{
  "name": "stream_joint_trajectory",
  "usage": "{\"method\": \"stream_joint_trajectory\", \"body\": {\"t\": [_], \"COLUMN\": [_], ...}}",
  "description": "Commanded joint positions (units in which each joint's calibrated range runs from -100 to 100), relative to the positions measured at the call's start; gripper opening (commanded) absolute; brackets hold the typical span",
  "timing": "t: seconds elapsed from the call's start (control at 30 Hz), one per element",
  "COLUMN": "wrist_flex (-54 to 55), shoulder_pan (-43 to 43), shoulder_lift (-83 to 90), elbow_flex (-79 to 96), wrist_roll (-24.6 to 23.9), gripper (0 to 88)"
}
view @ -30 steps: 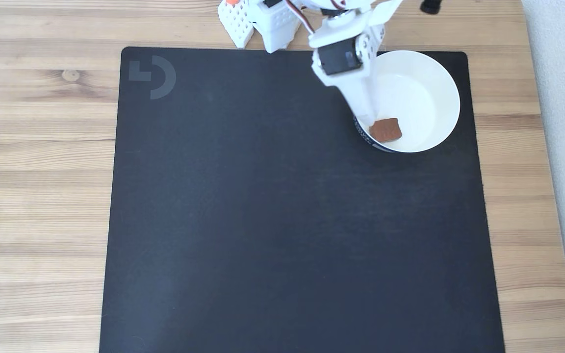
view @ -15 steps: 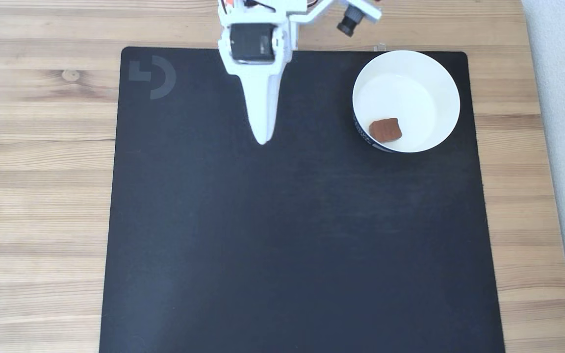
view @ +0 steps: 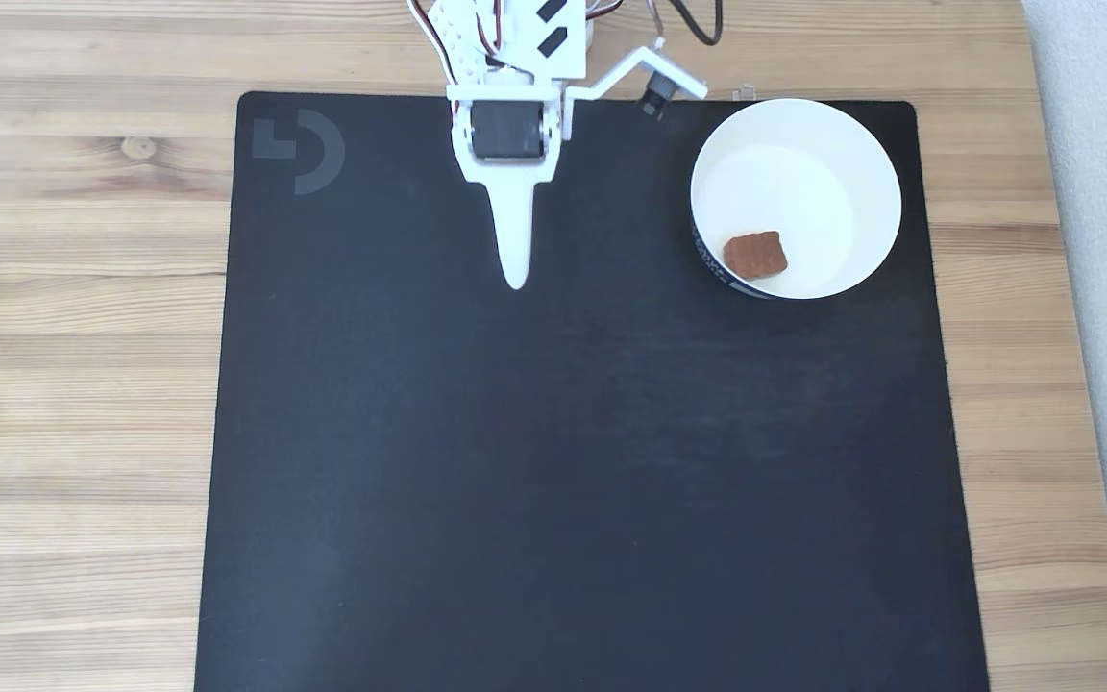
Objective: Pick up the toy and place it on the plate
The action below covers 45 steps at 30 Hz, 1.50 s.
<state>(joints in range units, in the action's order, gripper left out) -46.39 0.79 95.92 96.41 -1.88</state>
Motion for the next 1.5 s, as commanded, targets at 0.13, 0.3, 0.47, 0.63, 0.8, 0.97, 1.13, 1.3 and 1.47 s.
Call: {"method": "stream_joint_trajectory", "body": {"t": [0.13,0.3,0.47,0.63,0.8,0.97,1.13,1.3,1.47], "wrist_flex": [-0.2,-6.6,-6.8,-6.8,-6.7,-6.7,-6.7,-6.7,-6.7], "shoulder_pan": [-0.7,-0.7,-0.6,-0.5,-0.5,-0.3,-0.3,-0.3,-0.3], "shoulder_lift": [3.5,3.5,3.5,3.5,3.5,3.5,3.5,3.5,3.5], "elbow_flex": [3.1,3.1,3.1,3.1,3.1,3.1,3.1,3.1,3.1], "wrist_roll": [0.2,-0.2,0.1,-0.2,-0.2,-0.2,-0.2,-0.2,-0.2], "gripper": [2.3,2.3,2.3,2.3,2.3,2.3,2.3,2.3,2.3]}}
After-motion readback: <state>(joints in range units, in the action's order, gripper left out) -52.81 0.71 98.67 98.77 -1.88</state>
